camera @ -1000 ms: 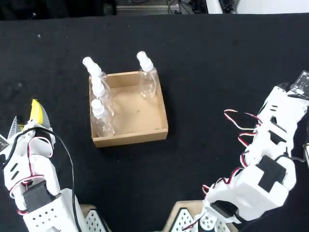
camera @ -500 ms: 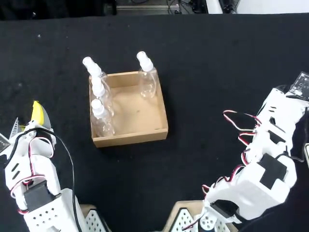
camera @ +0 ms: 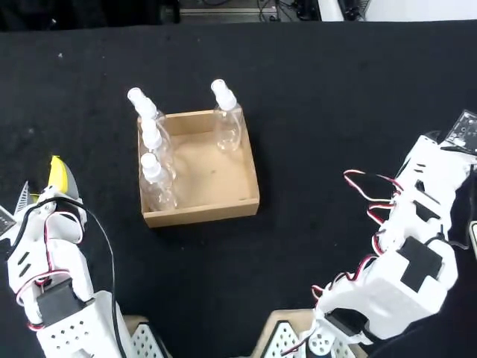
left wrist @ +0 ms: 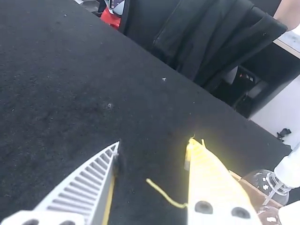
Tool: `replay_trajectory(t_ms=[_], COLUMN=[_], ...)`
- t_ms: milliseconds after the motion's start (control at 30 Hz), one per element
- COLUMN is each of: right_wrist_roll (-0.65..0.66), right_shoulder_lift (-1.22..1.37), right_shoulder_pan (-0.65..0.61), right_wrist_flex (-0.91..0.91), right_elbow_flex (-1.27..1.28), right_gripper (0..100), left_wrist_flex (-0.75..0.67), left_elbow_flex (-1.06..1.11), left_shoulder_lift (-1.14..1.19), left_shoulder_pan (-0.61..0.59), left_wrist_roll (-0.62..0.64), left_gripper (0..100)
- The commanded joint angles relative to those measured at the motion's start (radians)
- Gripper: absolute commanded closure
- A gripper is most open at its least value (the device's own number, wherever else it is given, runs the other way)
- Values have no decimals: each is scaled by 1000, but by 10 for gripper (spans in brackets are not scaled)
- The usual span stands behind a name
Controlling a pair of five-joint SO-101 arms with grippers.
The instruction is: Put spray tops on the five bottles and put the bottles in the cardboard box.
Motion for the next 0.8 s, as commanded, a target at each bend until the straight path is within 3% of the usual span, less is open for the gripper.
replay_trajectory(t_ms=[0,767], right_wrist_roll=[6,3], right_shoulder_lift=[-12,91], right_shoulder_pan=[-20,-15], right_wrist_flex=[-26,-28], right_elbow_flex=[-58,-160], right_gripper=[691,691], left_wrist_flex=[-26,-26], left_elbow_flex=[-10,-10], left_shoulder_lift=[-11,-11], left_shoulder_pan=[-2,-2], left_wrist_roll=[3,3], left_gripper=[795,795])
